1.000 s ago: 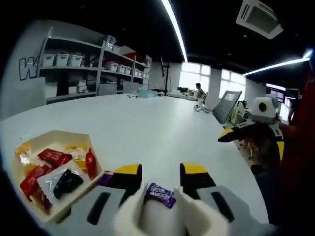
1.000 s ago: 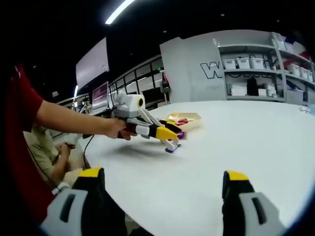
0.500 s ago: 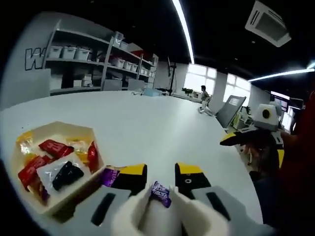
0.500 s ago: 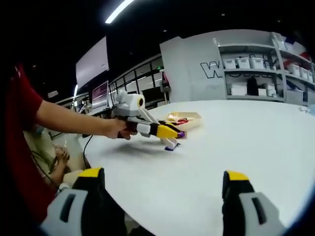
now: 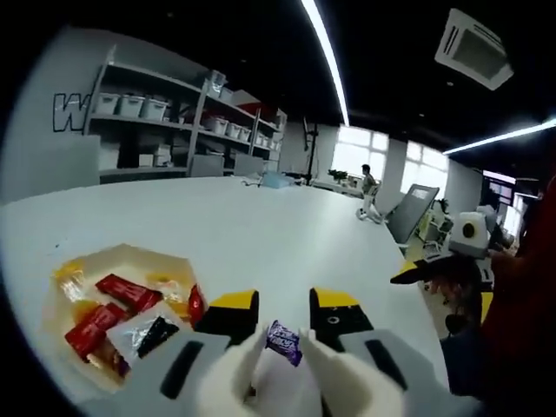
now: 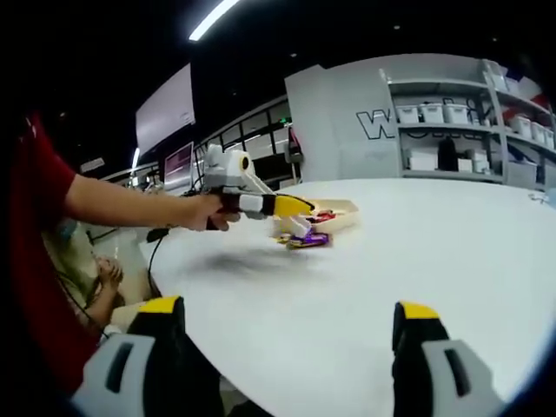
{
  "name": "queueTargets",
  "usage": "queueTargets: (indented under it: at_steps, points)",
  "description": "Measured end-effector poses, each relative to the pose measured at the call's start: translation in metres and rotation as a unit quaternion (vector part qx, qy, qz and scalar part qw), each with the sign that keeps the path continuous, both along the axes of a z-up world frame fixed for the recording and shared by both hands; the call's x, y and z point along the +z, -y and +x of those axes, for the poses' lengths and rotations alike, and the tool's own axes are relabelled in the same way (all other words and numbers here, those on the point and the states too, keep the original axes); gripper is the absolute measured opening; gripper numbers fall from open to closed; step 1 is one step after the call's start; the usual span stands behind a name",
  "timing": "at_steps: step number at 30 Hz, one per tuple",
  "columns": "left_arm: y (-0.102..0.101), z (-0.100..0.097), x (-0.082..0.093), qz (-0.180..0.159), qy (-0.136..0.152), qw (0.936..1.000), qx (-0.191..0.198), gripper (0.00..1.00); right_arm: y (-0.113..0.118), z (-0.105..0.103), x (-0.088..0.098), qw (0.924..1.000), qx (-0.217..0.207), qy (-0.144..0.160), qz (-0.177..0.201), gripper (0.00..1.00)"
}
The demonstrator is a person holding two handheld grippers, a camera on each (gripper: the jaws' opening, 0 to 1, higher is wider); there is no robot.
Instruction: Place the target food into the container with the food tongs after gripping and lifting it, then release it inside without dropping or visibly crushing the food.
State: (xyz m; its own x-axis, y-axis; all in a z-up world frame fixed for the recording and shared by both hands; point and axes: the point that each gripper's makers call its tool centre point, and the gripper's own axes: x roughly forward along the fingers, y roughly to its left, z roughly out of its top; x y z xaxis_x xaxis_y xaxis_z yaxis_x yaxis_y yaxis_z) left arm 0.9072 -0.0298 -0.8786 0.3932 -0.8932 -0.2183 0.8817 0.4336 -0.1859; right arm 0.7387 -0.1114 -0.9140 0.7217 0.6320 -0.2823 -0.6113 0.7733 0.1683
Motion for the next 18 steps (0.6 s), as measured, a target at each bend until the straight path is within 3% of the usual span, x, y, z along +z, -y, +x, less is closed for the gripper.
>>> queueTargets:
  at_steps: [18]
  points:
    - [-0.023,0.038,0.012,0.011,0.013,0.9989,0.043,0.22,0.006,0.002,0.002,1.0000,-0.004,0.000,0.003,0.99]
